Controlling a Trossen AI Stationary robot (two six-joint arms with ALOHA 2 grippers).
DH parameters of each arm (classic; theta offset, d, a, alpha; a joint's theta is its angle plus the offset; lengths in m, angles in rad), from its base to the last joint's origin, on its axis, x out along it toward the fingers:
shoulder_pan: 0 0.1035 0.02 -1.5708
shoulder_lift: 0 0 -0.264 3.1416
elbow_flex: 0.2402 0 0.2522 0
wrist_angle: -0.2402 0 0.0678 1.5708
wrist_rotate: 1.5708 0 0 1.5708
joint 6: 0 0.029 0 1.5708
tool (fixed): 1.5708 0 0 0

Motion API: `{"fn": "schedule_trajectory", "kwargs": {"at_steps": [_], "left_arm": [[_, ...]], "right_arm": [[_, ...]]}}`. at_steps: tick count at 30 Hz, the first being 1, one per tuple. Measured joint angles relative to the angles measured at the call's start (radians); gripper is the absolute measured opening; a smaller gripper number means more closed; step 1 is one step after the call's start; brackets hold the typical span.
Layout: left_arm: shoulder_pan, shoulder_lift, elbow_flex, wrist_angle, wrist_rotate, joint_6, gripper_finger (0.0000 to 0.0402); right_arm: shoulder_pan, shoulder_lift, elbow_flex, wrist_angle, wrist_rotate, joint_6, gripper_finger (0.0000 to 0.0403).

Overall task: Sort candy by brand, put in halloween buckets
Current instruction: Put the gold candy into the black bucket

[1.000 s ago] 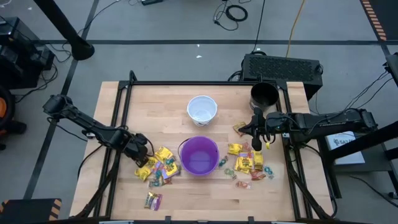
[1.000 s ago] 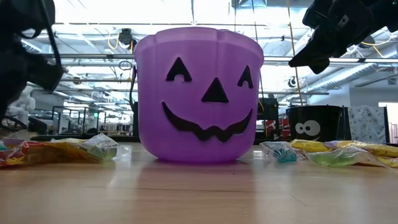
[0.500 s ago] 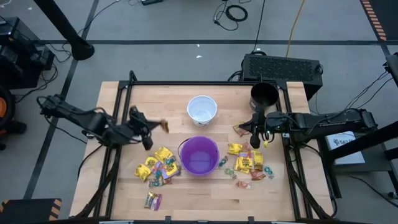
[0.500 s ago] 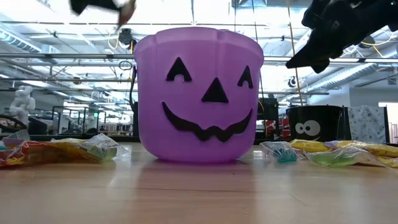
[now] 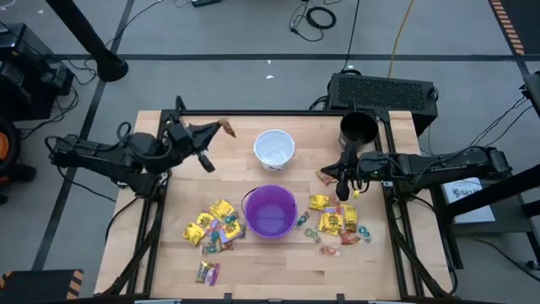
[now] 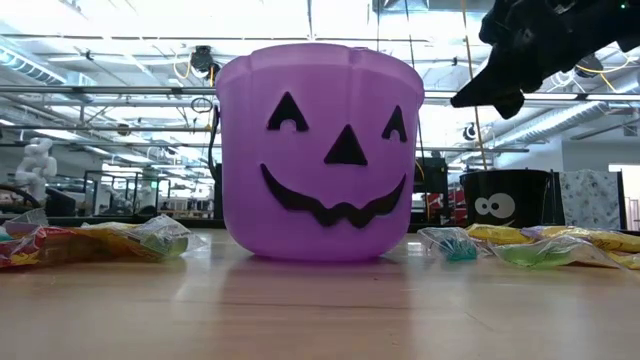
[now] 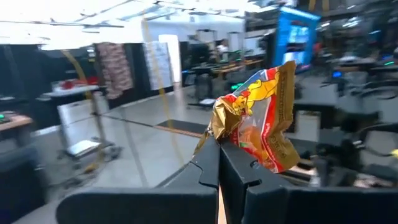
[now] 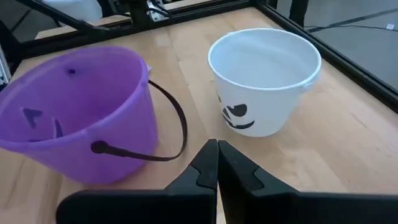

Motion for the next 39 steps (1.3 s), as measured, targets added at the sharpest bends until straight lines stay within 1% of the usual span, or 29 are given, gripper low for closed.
{"fn": "schedule_trajectory", "kwargs": {"at_steps": [3, 7, 11, 12, 15, 16, 17, 18, 19, 21, 23, 25, 26, 31, 34, 36, 39], "left_arm": [[0.02, 0.007, 0.0, 0.004, 0.084, -0.01, 0.0], [0.033, 0.007, -0.001, 0.003, 0.131, -0.018, 0.0], [0.054, 0.004, -0.001, -0.033, 0.188, -0.094, 0.0], [0.061, 0.003, 0.004, -0.069, 0.175, -0.121, 0.0], [0.098, 0.002, 0.024, -0.225, 0.048, -0.219, 0.0], [0.119, 0.002, 0.025, -0.281, 0.024, -0.281, 0.0], [0.14, 0.002, 0.025, -0.343, 0.03, -0.365, 0.0], [0.165, 0.002, 0.025, -0.414, 0.087, -0.45, 0.0], [0.19, 0.002, 0.025, -0.482, 0.173, -0.516, 0.0], [0.227, 0.012, 0.025, -0.591, 0.297, -0.613, 0.0], [0.245, 0.027, 0.025, -0.683, 0.335, -0.663, 0.0], [0.262, 0.031, 0.025, -0.765, 0.331, -0.715, 0.0], [0.269, 0.031, 0.025, -0.775, 0.325, -0.735, 0.0], [0.281, 0.033, 0.022, -0.776, 0.35, -0.742, 0.0], [0.283, 0.033, 0.022, -0.754, 0.342, -0.695, 0.0], [0.283, 0.033, 0.022, -0.685, 0.317, -0.562, 0.0], [0.273, 0.033, 0.018, -0.53, 0.27, -0.264, 0.0]], "right_arm": [[0.0, 0.023, 0.0, -0.001, -0.002, -0.006, 0.0], [0.0, 0.049, 0.0, 0.001, -0.002, -0.011, 0.0], [0.0, 0.059, 0.0, 0.0, -0.006, -0.026, 0.0], [0.0, 0.058, 0.0, 0.001, -0.006, -0.026, 0.0], [0.0, 0.057, 0.0, 0.001, -0.006, -0.021, 0.0], [0.0, 0.057, 0.0, 0.001, -0.006, -0.014, 0.0], [0.0, 0.057, 0.0, 0.001, -0.006, -0.007, 0.0], [0.0, 0.057, 0.0, 0.001, -0.006, 0.0, 0.0], [0.0, 0.057, 0.0, 0.001, -0.006, 0.009, 0.0], [0.0, 0.057, 0.0, 0.0, -0.006, 0.028, 0.0], [0.0, 0.057, 0.0, 0.0, -0.009, 0.035, 0.0], [0.0, 0.057, 0.0, -0.005, -0.011, 0.034, 0.0], [0.0, 0.057, 0.0, -0.004, -0.01, 0.03, 0.0], [0.0, 0.057, 0.0, 0.0, -0.01, 0.027, 0.0], [0.0, 0.057, 0.0, 0.001, -0.01, 0.026, 0.0], [0.0, 0.057, 0.0, 0.001, -0.01, 0.019, 0.0], [0.0, 0.057, 0.0, 0.001, -0.01, -0.006, 0.0]]}}
